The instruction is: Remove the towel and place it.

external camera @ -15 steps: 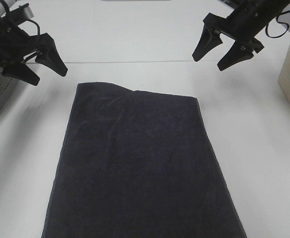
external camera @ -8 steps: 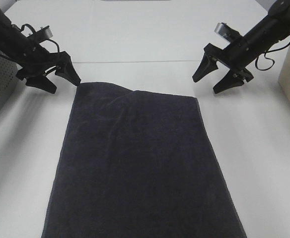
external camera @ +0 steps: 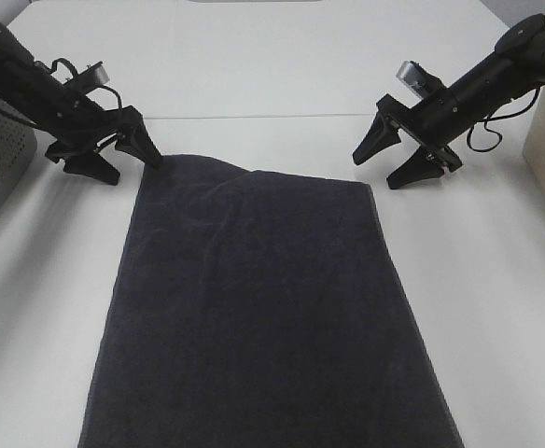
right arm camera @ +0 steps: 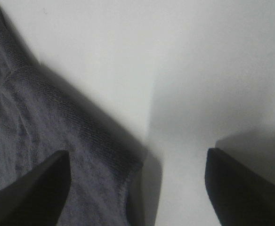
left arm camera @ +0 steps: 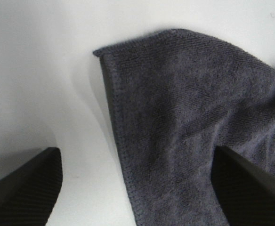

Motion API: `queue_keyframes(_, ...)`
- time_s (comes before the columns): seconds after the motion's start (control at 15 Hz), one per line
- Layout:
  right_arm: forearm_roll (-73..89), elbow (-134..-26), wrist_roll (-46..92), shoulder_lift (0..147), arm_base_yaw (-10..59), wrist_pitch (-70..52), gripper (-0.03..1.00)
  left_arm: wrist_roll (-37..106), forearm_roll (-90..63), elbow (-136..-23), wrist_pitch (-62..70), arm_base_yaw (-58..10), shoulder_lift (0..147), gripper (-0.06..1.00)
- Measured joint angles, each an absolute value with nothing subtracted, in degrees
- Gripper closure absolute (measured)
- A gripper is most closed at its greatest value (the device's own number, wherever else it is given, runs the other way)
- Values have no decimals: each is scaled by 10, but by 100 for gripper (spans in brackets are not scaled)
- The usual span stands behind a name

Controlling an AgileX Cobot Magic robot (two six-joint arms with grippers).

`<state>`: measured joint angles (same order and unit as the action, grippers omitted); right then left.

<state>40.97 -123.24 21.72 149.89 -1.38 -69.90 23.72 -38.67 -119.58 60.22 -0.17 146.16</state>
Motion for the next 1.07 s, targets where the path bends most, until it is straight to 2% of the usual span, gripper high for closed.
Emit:
queue_keyframes(0.33, 408, -1232, 204, 1499, -2, -698, 23, 237, -404, -1199, 583, -36, 1470, 13)
queue_keyframes(0.67, 400, -1235, 198, 1506, 77, -699, 28, 219, -413, -1203, 545, -85, 1477, 16)
queue_keyframes(0.73, 392, -1237, 195, 1506, 93, -700, 32, 215, -413, -1203, 544, -92, 1478, 20)
queue_keyframes(0.87, 366, -1238, 170, 1507, 115, -701, 50, 211, -412, -1203, 544, -97, 1481, 32)
queue_keyframes(0.93, 360, -1238, 163, 1509, 116, -701, 59, 209, -411, -1203, 544, -97, 1483, 40)
queue_keyframes(1.07, 358, -1238, 155, 1513, 115, -700, 76, 208, -400, -1203, 545, -97, 1485, 63)
